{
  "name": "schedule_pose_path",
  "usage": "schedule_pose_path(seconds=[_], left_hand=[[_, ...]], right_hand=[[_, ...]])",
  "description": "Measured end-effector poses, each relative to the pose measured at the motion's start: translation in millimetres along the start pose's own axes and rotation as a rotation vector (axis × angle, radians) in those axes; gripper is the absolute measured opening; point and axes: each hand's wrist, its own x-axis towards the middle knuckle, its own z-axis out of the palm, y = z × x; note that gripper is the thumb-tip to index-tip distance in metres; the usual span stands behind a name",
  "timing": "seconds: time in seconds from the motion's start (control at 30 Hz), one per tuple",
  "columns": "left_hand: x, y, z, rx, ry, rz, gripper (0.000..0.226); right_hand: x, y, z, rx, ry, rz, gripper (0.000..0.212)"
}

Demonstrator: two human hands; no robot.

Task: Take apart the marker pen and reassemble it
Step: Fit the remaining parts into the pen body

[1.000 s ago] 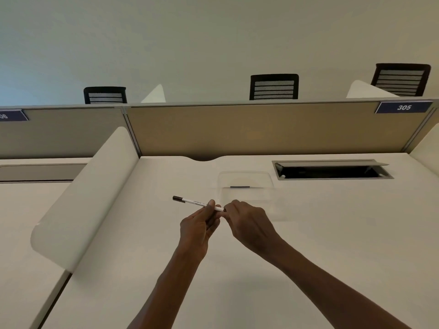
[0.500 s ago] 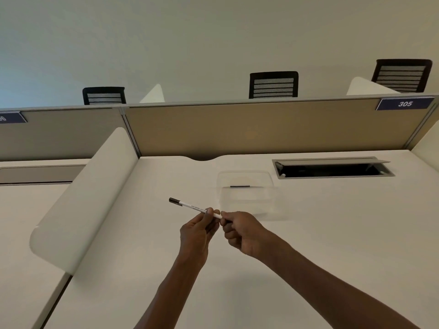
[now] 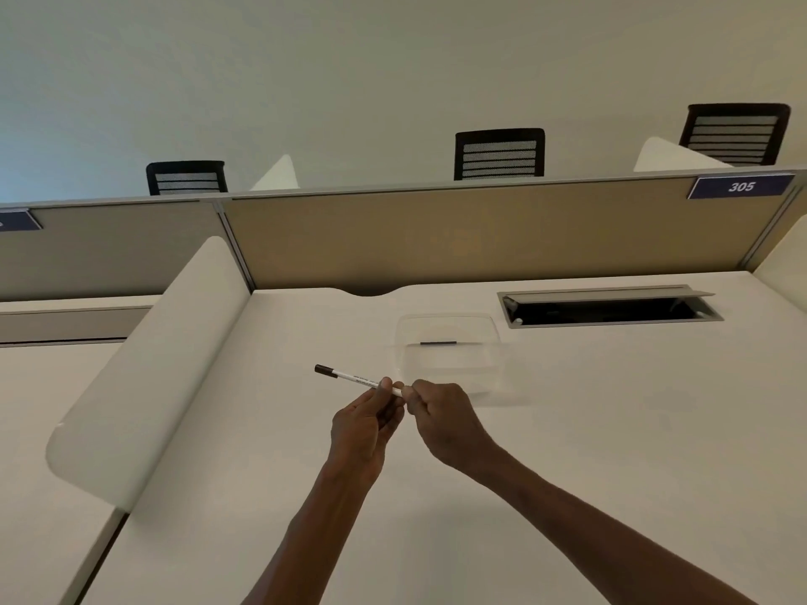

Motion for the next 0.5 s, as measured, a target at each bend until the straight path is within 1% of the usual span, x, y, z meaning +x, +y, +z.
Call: schedule_pose_path(seconds=[0.07,0.2,0.27,0.3,0.37,0.43,0.5], left_hand=[[1.0,-0.7,-0.3,0.017,-0.024,0.018,0.016],[1.9,-1.7,-2.5,0.018,-0.095,0.076,0.017],[2.3,-1.9,-2.8,0.022,-0.106,0.102,0.018],[2.6,-2.9,-2.9,0.024,-0.105,0.109,0.018],[2.9,-5.2,-2.8,0.017,-0.112,0.109,0.019],[2.7,-7.8,-1.4,0.009,-0.113,0.104,0.021],[3.2,-9.2,-0.3,0.015,-0.107,0.102,0.023]], right_hand=[[0.6,-9.0,1.3,0.323,-0.022,0.274,0.040],[2.4,-23.3,-6.4,1.098,-0.123,0.874,0.036],[5.8,-26.8,-12.5,1.371,-0.156,1.093,0.037],[6.6,-28.4,-15.2,1.453,-0.174,1.159,0.038],[7.1,-29.8,-17.7,1.526,-0.193,1.204,0.038],[6.9,-30.2,-19.1,1.506,-0.191,1.198,0.038],[5.9,-27.9,-19.8,1.406,-0.196,1.144,0.036]])
